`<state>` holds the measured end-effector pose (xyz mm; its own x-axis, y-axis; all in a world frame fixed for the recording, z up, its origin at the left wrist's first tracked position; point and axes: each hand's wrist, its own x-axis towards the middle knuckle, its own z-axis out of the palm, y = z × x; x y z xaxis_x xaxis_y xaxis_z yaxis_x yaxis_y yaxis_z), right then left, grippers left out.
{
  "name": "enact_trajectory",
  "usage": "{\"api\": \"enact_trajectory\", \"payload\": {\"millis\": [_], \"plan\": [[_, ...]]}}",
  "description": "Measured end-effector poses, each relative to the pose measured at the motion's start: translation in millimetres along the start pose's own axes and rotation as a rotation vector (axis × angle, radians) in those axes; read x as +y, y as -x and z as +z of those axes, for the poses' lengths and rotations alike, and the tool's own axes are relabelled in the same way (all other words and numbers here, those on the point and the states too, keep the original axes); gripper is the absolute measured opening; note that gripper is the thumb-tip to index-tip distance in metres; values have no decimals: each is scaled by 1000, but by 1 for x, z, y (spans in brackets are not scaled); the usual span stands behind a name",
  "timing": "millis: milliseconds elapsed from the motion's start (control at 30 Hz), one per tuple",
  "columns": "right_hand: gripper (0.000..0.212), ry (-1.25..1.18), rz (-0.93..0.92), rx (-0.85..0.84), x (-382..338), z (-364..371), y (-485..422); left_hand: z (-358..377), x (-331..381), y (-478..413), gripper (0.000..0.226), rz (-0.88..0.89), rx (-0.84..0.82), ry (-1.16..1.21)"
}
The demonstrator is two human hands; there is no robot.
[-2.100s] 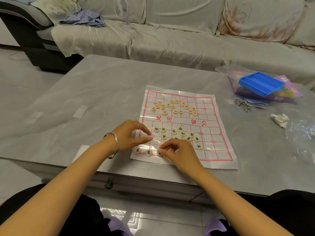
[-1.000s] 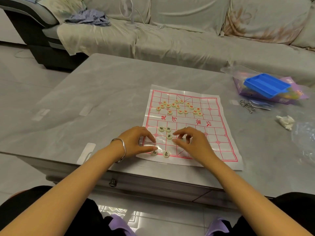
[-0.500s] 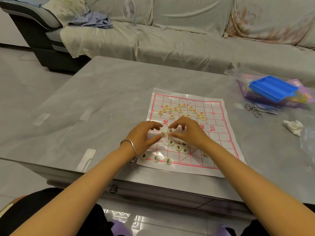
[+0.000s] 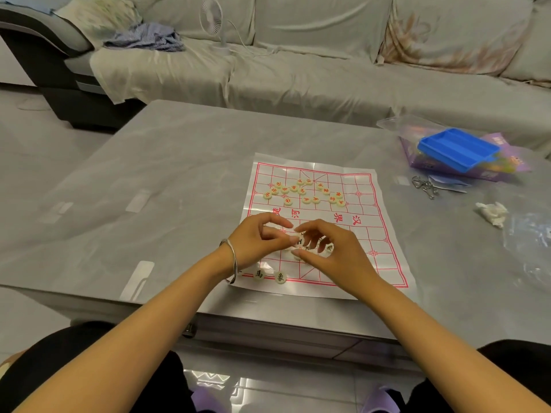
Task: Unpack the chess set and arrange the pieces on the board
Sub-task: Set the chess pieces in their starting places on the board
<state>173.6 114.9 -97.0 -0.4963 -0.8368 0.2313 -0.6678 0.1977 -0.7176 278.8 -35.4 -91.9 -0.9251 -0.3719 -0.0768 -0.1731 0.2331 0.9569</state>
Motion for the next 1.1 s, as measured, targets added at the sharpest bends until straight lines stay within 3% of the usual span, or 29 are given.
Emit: {"api": "enact_trajectory", "payload": {"millis": [133, 300, 400, 500, 633, 1100], "plan": [[30, -15, 15, -96, 3, -7, 12, 6, 7, 2, 32, 44, -85, -164], [25, -17, 49, -43, 7, -9, 26, 14, 6, 4, 33, 68, -96, -263], [20, 27, 122, 12, 17, -2, 37, 9, 2, 6, 30, 70, -70, -490], [24, 86, 172, -55, 23, 7, 47, -2, -1, 11, 29, 73, -107, -694], [25, 124, 196, -67, 27, 15, 48, -9, -6, 15, 42, 47, -192, -833], [19, 113, 208, -70, 25, 15, 45, -10, -20, 14, 34, 50, -234, -807]]}}
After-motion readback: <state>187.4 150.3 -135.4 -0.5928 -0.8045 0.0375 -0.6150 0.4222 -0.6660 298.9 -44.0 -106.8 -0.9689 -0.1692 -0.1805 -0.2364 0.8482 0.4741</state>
